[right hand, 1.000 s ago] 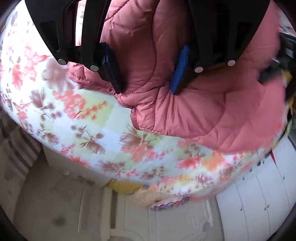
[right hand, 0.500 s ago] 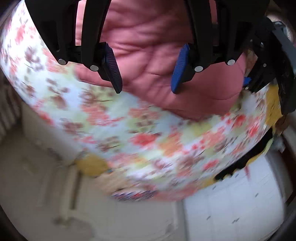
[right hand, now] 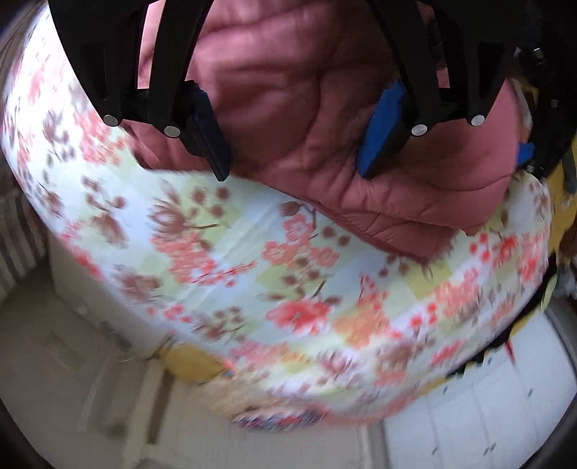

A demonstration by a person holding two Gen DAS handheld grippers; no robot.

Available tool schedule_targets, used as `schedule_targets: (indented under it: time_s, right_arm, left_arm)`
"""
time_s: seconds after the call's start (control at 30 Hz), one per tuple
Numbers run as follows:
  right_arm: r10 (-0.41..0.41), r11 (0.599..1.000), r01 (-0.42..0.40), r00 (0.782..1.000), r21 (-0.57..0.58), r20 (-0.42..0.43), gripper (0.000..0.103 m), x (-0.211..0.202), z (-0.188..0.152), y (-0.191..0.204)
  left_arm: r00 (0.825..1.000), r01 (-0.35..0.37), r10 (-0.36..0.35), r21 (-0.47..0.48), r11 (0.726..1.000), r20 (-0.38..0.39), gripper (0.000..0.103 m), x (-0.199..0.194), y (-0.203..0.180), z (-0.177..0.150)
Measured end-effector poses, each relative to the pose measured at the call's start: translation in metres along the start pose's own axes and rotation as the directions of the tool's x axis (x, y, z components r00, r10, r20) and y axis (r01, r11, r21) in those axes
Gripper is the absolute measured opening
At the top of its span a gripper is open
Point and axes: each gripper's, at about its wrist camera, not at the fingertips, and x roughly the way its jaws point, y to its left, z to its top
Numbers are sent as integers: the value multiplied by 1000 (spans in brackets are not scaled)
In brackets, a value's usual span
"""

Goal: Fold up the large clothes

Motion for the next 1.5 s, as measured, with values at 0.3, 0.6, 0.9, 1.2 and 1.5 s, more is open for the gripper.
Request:
schedule_targets:
  time_s: [0.3, 0.6, 0.9, 1.2, 1.5]
  right_arm:
    - [-84, 983, 50, 978, 174, 193, 81, -77, -111, -20]
    - [-36, 976, -41, 938, 214, 346, 92, -124, -167, 6]
    - [-79, 976, 5, 941, 217, 330, 97, -117, -216, 40]
    - [349, 736, -479, 874, 479, 339, 98, -88, -251, -26]
    - [459, 691, -567, 823, 447, 335, 99, -65, -240, -28]
  left_arm:
    - [1000, 7, -7, 3, 1000, -15, 101, 3, 0, 1]
    - [1000, 7, -7, -16, 1000, -23, 101, 4, 1, 1]
    - [989, 132, -138, -96, 987, -57, 101, -28, 26, -2]
    - [894, 384, -432, -294, 875, -118, 101, -6, 73, -28]
    - [749, 542, -631, -360, 759, -204, 101, 40, 83, -16]
